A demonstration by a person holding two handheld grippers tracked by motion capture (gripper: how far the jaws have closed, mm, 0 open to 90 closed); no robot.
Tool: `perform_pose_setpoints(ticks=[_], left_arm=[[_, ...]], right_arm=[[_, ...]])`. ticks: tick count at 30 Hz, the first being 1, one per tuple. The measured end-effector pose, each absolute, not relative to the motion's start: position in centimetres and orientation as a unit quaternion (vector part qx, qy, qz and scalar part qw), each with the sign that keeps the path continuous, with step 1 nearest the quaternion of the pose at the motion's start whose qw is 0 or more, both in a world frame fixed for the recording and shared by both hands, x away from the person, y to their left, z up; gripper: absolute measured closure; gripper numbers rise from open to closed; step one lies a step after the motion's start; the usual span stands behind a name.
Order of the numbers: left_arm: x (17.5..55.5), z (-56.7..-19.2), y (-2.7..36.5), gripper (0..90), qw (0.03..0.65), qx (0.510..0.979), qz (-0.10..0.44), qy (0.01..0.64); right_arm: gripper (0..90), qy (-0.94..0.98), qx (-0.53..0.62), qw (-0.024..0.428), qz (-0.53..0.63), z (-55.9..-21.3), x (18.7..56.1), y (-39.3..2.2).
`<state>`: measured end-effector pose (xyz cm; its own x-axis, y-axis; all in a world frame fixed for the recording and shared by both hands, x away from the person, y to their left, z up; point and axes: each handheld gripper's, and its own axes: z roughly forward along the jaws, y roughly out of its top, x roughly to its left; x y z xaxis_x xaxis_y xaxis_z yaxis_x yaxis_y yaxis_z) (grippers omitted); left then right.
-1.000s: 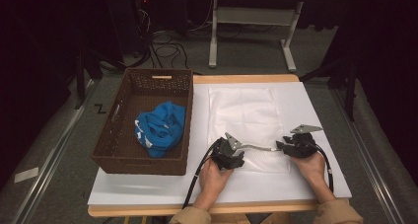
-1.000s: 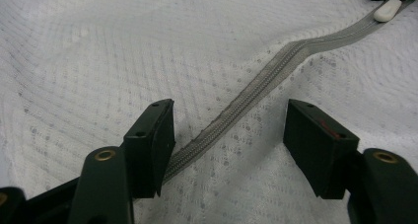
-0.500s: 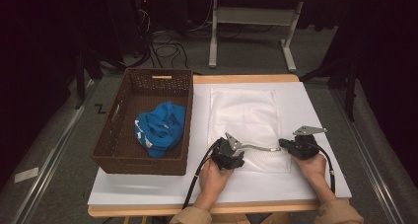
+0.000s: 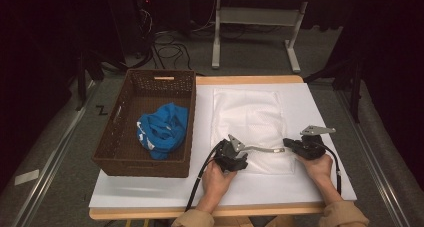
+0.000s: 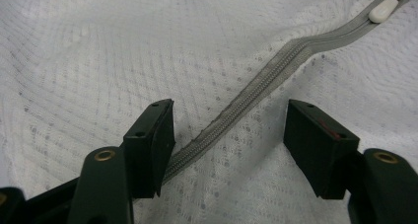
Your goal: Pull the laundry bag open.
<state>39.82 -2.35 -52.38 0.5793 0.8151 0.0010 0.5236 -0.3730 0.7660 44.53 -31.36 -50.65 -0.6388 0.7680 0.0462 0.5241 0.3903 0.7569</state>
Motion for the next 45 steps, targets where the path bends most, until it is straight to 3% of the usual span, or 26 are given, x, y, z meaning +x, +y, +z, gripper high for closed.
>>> perform_pose_setpoints(ticks=[9,18,45], left_arm=[[39.9,-52.3,-2.3,35.9,0.373,0.806,0.192,0.418],[39.6,-50.8,-2.4,43.3,0.401,0.799,0.181,0.411],[42.1,-50.0,-10.1,64.1,0.367,0.864,0.088,0.334]], right_arm=[[89.9,0.812,0.394,0.166,0.398,-50.6,44.5,-31.4],[89.9,0.817,0.391,0.176,0.386,-51.2,44.3,-31.2],[89.8,0.813,0.392,0.165,0.399,-51.2,44.4,-31.5]])
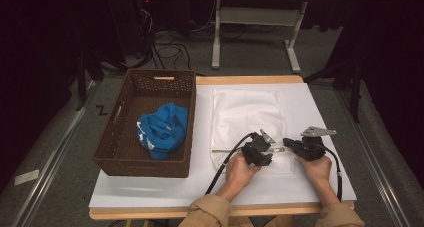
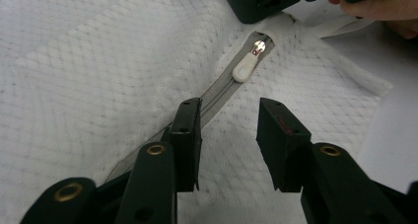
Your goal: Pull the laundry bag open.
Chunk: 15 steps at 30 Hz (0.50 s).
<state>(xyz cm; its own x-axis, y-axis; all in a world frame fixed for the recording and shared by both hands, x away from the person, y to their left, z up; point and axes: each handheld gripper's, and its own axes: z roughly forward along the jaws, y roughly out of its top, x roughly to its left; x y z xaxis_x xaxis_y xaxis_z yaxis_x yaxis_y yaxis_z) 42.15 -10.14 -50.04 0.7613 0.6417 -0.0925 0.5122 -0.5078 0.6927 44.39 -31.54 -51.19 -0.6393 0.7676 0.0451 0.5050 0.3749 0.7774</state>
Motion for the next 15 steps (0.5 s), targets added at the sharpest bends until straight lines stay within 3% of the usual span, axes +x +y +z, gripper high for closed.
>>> perform_pose_setpoints(ticks=[15], left_arm=[[43.7,-50.5,-11.3,71.6,0.381,0.853,0.036,0.354]], right_arm=[[89.8,0.813,0.389,0.167,0.399,-51.2,44.4,-31.6]])
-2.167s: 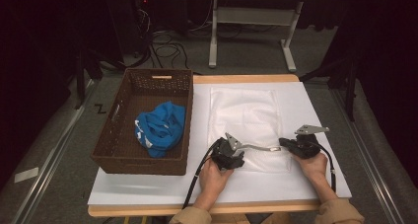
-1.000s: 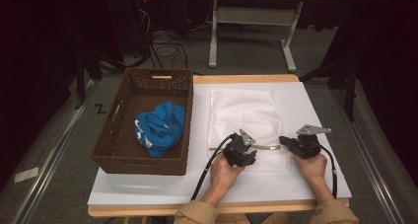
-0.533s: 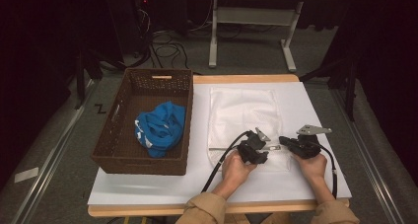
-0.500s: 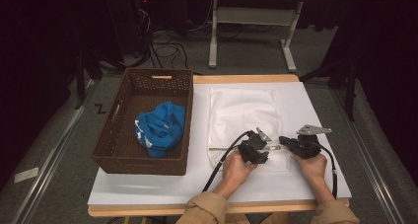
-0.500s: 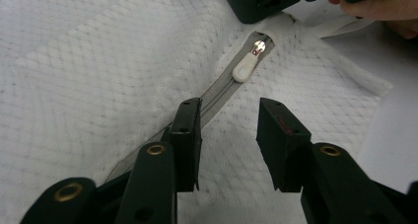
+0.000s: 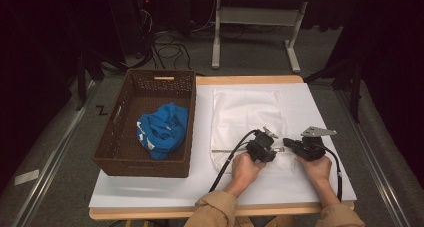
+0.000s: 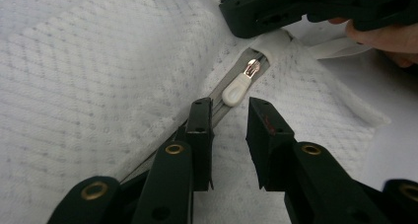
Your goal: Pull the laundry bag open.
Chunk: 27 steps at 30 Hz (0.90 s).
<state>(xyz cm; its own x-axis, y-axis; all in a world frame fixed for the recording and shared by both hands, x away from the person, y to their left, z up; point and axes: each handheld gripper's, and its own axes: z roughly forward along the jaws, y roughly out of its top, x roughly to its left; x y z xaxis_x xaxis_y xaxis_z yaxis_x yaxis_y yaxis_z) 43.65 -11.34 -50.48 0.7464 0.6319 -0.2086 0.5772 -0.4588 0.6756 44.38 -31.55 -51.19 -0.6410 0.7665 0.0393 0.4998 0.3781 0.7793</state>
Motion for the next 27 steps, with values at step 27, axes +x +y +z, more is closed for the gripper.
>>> perform_pose_setpoints(ticks=[27], left_arm=[[44.72,-50.6,-11.98,76.7,0.423,0.826,-0.032,0.372]], right_arm=[[89.6,0.812,0.392,0.166,0.399,-51.21,44.4,-31.56]])
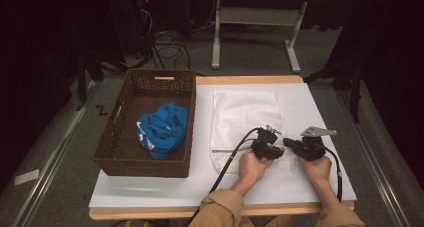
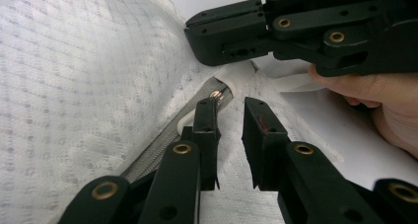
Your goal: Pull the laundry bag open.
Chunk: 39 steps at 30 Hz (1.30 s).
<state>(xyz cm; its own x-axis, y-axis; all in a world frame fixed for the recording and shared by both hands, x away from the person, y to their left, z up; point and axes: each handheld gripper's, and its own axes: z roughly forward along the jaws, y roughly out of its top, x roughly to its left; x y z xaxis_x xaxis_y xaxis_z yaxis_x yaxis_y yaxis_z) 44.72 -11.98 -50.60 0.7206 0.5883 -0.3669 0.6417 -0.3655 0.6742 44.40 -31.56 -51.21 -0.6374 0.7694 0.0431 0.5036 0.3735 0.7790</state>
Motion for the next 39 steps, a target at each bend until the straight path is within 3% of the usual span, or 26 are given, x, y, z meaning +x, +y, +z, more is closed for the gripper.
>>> perform_pose_setpoints(ticks=[8,14,18,26,39], left_arm=[[44.88,-50.61,-11.83,85.0,0.422,0.824,-0.029,0.377],[45.03,-50.54,-11.64,73.6,0.412,0.822,0.006,0.394],[45.41,-50.71,-11.26,69.2,0.401,0.821,0.001,0.407],[45.48,-51.09,-11.76,68.0,0.419,0.81,-0.029,0.41],[45.18,-50.7,-11.82,73.1,0.431,0.81,-0.045,0.396]], right_arm=[[89.6,0.813,0.39,0.168,0.399,-51.22,44.41,-31.54],[89.6,0.812,0.392,0.167,0.399,-51.21,44.38,-31.56],[89.7,0.812,0.391,0.167,0.399,-51.21,44.37,-31.54],[89.6,0.812,0.392,0.167,0.399,-51.21,44.37,-31.56],[89.5,0.811,0.393,0.167,0.399,-51.21,44.37,-31.54]])
